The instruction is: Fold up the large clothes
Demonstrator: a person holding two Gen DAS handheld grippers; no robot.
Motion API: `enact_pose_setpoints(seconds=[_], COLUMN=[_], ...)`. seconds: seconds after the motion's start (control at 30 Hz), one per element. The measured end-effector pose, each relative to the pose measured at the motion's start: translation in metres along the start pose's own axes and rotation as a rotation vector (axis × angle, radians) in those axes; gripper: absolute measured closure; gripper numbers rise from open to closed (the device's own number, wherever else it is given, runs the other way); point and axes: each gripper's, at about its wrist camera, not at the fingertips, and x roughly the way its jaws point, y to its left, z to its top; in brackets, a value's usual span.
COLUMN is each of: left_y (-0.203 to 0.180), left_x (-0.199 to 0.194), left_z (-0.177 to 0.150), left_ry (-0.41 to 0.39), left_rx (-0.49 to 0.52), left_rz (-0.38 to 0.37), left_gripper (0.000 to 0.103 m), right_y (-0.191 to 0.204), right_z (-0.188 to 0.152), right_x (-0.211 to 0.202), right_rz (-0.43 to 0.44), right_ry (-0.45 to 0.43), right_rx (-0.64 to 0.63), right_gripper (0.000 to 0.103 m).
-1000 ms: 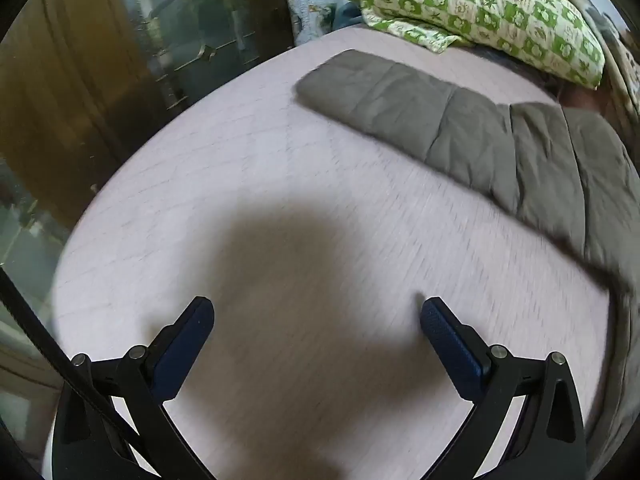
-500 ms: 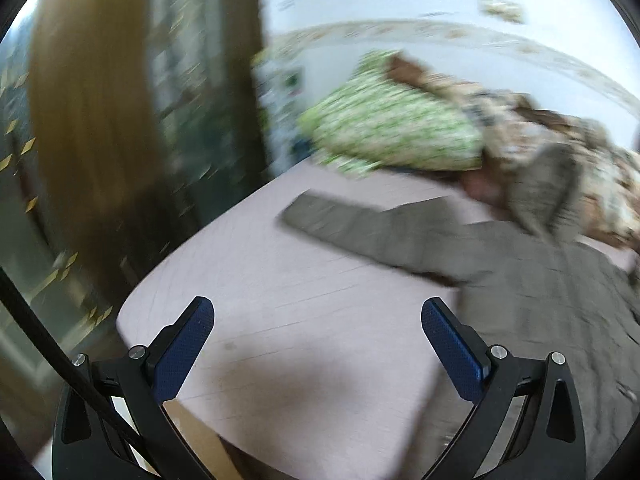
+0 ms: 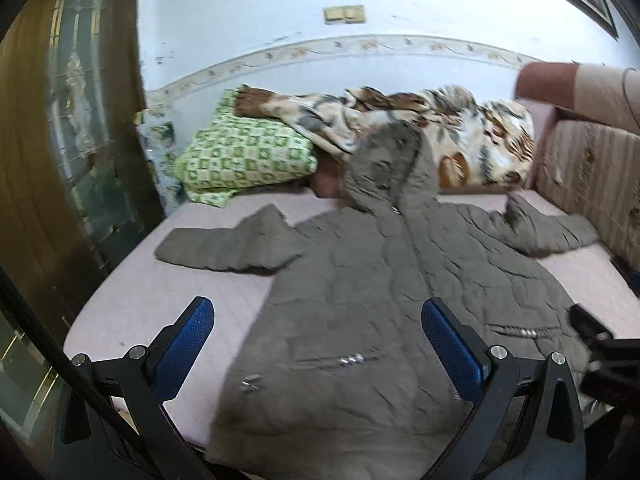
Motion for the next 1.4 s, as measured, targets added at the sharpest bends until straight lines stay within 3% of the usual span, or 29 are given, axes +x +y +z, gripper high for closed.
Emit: enact_pose_setpoints(seconds=[0.27, 1.4], left_y=[-0.032, -0.052], left_x=[0.007, 0.025], left_z=[-0.010, -0.013], left_ry=[0.047, 0.106], left_rx=[0.069, 0.109], left_rz=[-0.043, -0.025], left_gripper=[0.000, 0.000], right_y=[0.005, -0.017], right_z=[-0.017, -0.025], right_x=[0.005, 0.026], right_rz=[-0.039, -0.004], right_ry=[0.006, 0.076], right_rx=[-0.056, -0.035], right_gripper=[0.001, 0.001])
